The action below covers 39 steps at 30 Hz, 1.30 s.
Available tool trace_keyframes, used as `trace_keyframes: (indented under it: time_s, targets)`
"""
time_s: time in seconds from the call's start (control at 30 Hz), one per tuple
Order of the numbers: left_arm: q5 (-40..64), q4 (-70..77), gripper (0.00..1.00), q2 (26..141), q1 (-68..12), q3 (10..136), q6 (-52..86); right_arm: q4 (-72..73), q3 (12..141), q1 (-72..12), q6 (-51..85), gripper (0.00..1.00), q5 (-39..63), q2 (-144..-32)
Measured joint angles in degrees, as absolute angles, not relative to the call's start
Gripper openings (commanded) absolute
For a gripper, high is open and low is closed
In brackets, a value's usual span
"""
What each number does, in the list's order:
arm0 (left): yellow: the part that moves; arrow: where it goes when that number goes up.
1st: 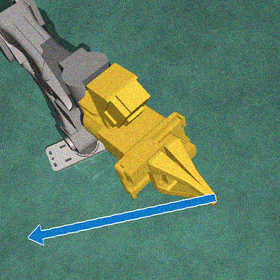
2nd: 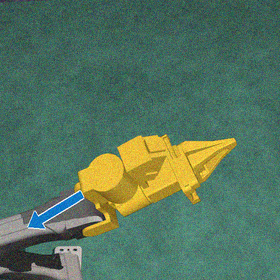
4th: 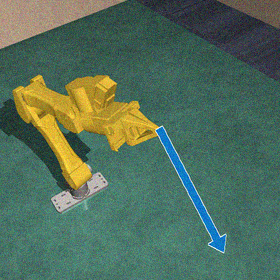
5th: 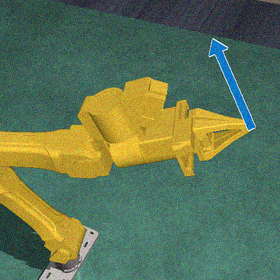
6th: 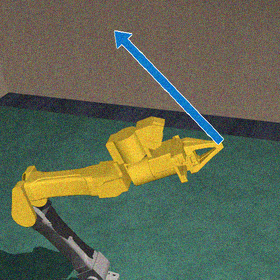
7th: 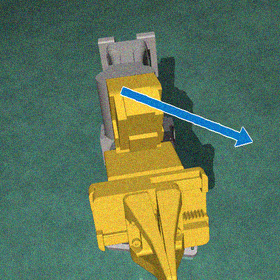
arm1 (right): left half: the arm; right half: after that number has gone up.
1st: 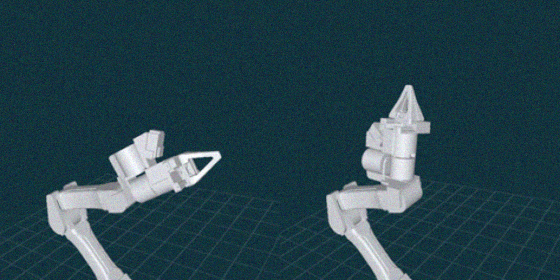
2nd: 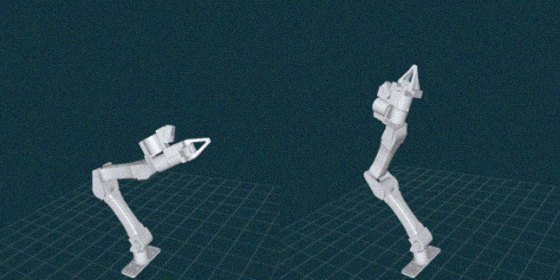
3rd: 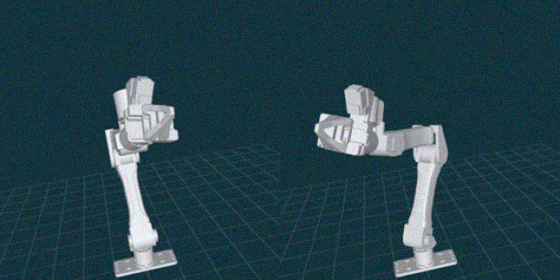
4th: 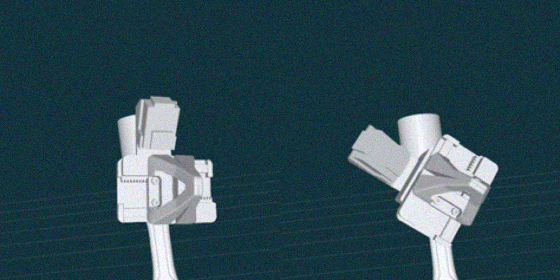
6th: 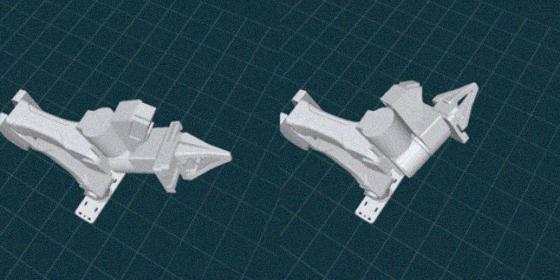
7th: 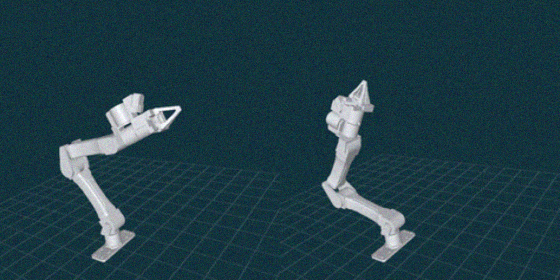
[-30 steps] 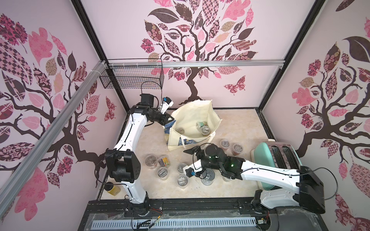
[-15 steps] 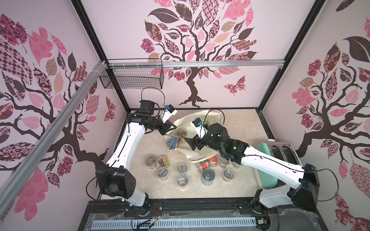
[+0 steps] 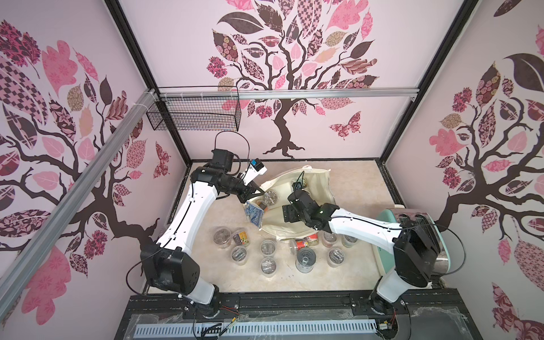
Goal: Take out the seed jars from the canvas bag
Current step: Pick up the seed jar from the canvas bag.
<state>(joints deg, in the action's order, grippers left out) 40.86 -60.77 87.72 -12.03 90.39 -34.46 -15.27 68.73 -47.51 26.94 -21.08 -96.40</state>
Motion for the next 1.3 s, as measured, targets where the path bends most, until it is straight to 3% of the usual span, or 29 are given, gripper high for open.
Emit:
trace_keyframes:
  time_s: [0.6,1.07,1.3]
  targets:
    - [41.7,-60.4,0.00,87.8,-12.1,90.4,-33.1,-18.9,81.1,-41.9,49.6,0.92,-32.2,-111.9]
    - [42.4,-60.6,0.00,87.9,-12.1,90.8,-33.0,-18.0,83.1,-38.6,49.9,1.00,-38.4,-117.1]
    - [42.3,-61.0,0.00,88.0,-12.1,91.4,-33.0,-15.2,82.6,-38.3,47.8,0.97,-38.0,-117.9]
